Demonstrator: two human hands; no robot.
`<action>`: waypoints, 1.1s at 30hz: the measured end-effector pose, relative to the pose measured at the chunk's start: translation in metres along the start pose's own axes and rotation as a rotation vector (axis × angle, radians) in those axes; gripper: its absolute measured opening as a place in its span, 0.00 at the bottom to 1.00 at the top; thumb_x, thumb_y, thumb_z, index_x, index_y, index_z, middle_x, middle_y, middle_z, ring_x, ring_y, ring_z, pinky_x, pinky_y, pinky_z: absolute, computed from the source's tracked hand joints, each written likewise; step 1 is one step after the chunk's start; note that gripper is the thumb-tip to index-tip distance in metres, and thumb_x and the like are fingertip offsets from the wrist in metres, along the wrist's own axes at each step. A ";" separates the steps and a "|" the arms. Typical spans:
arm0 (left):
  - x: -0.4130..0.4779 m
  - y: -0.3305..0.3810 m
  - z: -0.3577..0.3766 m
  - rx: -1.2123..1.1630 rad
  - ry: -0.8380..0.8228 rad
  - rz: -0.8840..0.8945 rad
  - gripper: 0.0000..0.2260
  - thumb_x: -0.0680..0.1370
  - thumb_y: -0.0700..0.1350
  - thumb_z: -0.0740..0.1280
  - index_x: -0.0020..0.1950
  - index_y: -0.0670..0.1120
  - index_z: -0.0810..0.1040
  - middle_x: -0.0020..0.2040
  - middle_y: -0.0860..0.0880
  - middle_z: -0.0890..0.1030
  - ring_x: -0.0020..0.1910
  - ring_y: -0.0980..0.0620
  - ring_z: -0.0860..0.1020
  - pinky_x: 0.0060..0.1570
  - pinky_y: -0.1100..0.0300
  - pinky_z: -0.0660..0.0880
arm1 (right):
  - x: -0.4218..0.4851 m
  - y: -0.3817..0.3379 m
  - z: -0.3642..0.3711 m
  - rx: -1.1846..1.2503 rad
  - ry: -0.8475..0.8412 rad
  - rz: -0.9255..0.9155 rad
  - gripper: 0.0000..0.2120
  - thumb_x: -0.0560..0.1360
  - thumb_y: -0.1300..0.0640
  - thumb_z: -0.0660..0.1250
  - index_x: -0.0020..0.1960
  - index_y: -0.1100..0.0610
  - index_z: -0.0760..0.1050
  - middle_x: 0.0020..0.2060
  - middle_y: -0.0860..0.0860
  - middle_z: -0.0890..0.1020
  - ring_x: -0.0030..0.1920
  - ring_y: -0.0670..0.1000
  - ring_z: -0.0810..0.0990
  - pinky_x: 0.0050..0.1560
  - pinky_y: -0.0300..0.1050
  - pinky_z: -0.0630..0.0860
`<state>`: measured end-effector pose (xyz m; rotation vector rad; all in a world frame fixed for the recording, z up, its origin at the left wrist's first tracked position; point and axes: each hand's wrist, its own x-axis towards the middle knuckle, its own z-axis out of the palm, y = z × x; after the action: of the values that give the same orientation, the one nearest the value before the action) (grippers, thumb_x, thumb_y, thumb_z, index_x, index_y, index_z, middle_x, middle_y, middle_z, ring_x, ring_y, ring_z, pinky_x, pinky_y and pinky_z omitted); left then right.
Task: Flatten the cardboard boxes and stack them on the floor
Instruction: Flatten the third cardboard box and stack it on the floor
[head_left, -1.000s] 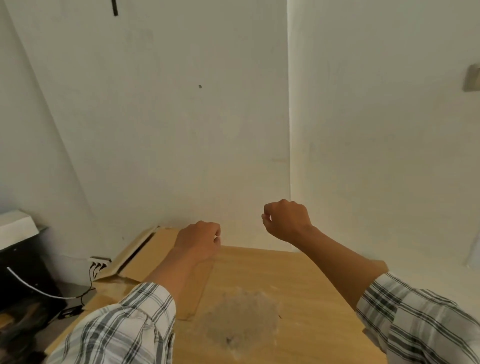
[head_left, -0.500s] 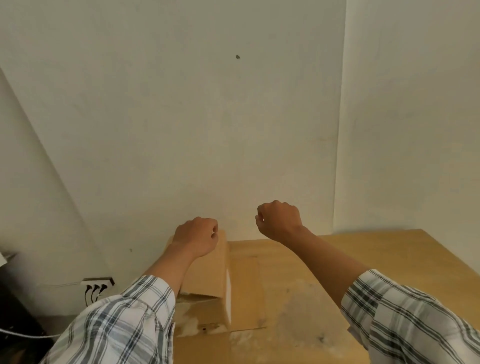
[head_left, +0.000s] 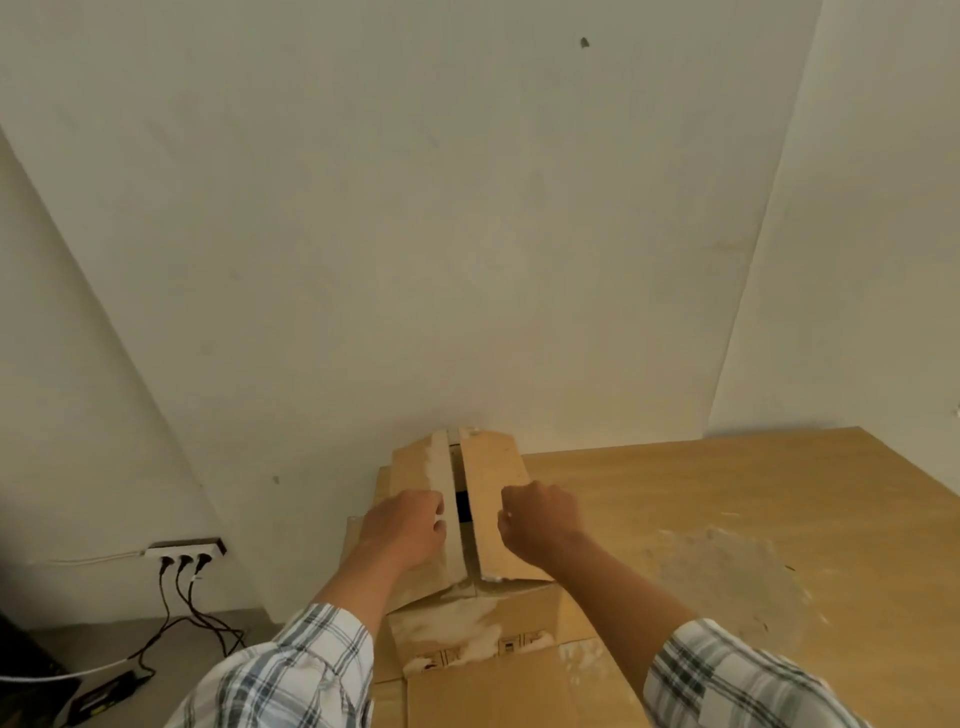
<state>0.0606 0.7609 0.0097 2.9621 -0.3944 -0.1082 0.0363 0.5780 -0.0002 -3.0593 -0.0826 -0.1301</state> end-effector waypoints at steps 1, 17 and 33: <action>0.004 -0.004 0.008 -0.017 -0.003 0.008 0.14 0.81 0.50 0.60 0.66 0.52 0.75 0.63 0.51 0.78 0.57 0.48 0.78 0.49 0.57 0.73 | 0.004 -0.007 0.007 0.012 -0.012 -0.011 0.16 0.81 0.46 0.57 0.61 0.54 0.74 0.52 0.54 0.80 0.50 0.57 0.81 0.43 0.48 0.72; 0.058 -0.013 -0.012 0.488 0.036 -0.130 0.27 0.74 0.54 0.68 0.71 0.47 0.71 0.72 0.44 0.63 0.70 0.41 0.60 0.69 0.43 0.58 | 0.050 0.007 0.021 -0.558 -0.154 0.070 0.30 0.78 0.51 0.63 0.77 0.58 0.60 0.78 0.61 0.49 0.77 0.66 0.38 0.69 0.76 0.41; 0.038 -0.095 0.047 -0.474 -0.317 -0.401 0.14 0.82 0.45 0.56 0.66 0.44 0.72 0.59 0.44 0.76 0.50 0.46 0.77 0.50 0.54 0.78 | 0.056 0.035 0.068 0.449 -0.285 0.409 0.24 0.83 0.45 0.47 0.71 0.56 0.68 0.65 0.61 0.74 0.64 0.62 0.73 0.65 0.55 0.68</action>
<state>0.1172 0.8348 -0.0535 2.5055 0.1810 -0.6259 0.0995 0.5510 -0.0652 -2.5574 0.4336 0.3061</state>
